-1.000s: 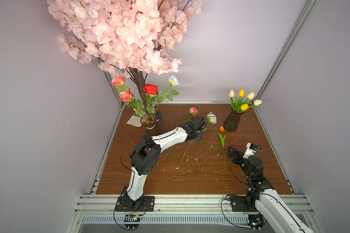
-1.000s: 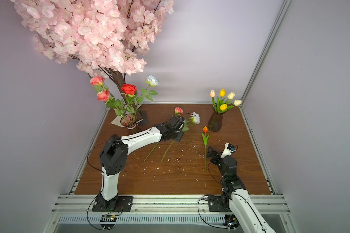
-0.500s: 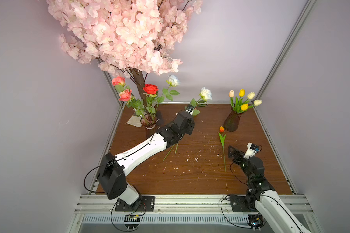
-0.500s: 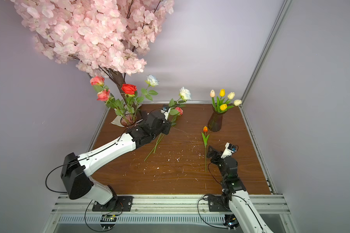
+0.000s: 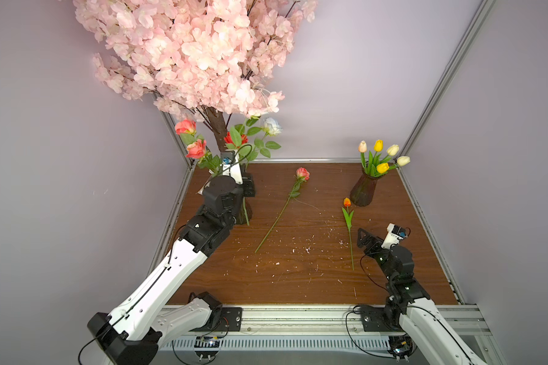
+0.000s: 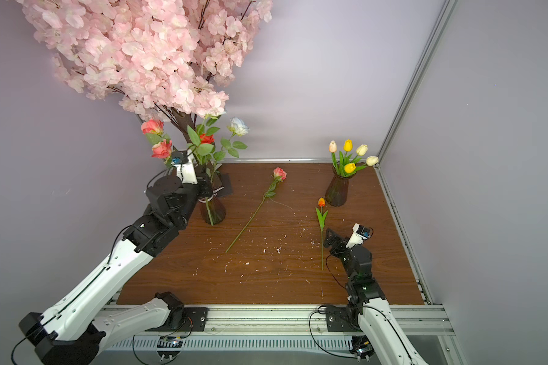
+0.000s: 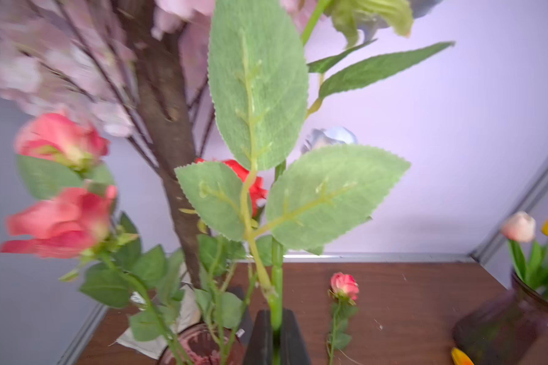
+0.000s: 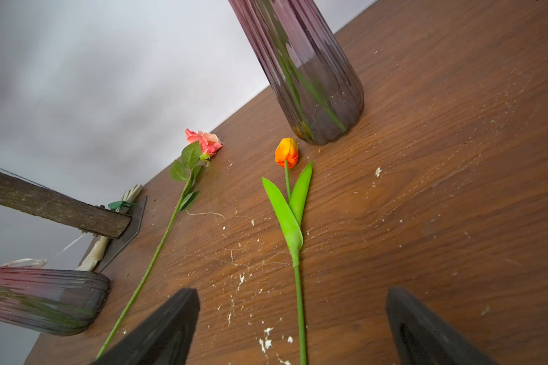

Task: Arrange the flowers in different vases according to their variety
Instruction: Insert the flower into the vase.

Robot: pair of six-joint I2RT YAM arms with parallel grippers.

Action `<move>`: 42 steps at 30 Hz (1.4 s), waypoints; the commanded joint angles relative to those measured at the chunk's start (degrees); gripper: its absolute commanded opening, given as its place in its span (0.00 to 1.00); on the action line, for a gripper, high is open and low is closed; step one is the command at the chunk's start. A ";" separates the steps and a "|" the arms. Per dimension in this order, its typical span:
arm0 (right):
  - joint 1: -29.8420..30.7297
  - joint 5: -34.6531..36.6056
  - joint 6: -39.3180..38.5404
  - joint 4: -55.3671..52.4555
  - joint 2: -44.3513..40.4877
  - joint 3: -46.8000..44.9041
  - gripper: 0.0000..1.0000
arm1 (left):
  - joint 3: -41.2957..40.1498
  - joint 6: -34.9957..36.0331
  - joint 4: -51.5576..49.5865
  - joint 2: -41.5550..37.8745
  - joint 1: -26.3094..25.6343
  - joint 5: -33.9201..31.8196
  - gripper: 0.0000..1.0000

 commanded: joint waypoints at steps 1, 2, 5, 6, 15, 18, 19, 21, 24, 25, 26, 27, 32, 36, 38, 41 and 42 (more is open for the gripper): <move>-0.22 1.43 -0.29 2.10 -0.55 -0.52 1.00 | 0.92 -1.24 4.58 -0.91 3.80 0.84 0.00; -0.26 1.46 -0.31 2.03 -0.53 -0.52 0.99 | 1.33 -0.90 5.45 -0.86 4.32 0.99 0.00; -0.23 1.61 -0.21 2.00 -0.49 -0.52 1.00 | 1.79 1.76 9.62 -0.45 4.89 -0.48 0.00; -0.21 1.69 -0.22 1.94 -0.48 -0.52 1.00 | 1.79 2.99 11.30 -0.09 5.10 -1.08 0.00; -0.21 1.68 -0.27 1.92 -0.40 -0.52 0.99 | 0.49 8.97 21.36 3.82 10.38 8.27 0.00; -0.26 1.82 -0.28 1.97 -0.39 -0.57 1.00 | -2.44 5.72 19.09 -0.23 10.38 12.47 0.00; -0.25 1.83 -0.23 2.00 -0.29 -0.53 1.00 | -4.22 3.99 17.89 -2.05 10.38 13.72 0.00; -0.21 1.97 -0.12 2.27 -0.12 -0.59 1.00 | -8.02 0.98 16.65 -5.88 10.38 16.24 0.00; -0.24 1.62 -0.16 2.70 0.57 -0.61 1.00 | -12.21 -3.43 12.66 -11.15 10.38 19.80 0.00; -0.21 1.61 -0.16 2.79 0.74 -0.59 0.99 | -13.26 -5.28 10.77 -13.09 10.38 20.15 0.00; -0.21 1.61 -0.19 2.79 0.78 -0.61 1.00 | -14.63 -6.71 9.51 -14.82 10.38 20.65 0.00; -0.21 1.54 -0.12 2.86 0.88 -0.61 1.00 | -16.08 -7.56 8.65 -17.16 10.38 21.32 0.00; -0.21 1.77 -0.17 3.06 0.90 -0.70 1.00 | -21.26 -14.19 5.10 -28.14 10.38 12.36 0.00; -0.22 1.80 -0.23 3.01 0.91 -0.70 1.00 | -23.17 -19.16 2.08 -32.66 10.38 4.87 0.00; -0.20 1.75 -0.28 2.89 0.76 -0.70 1.00 | -24.14 -19.25 2.54 -33.25 10.38 3.09 0.00; -0.17 2.02 -0.12 2.88 0.42 -0.87 1.00 | -22.75 -15.51 6.27 -29.97 10.38 1.78 0.00; -0.21 2.06 -0.12 2.80 0.39 -0.87 1.00 | -21.75 -14.10 7.69 -28.11 10.38 0.34 0.00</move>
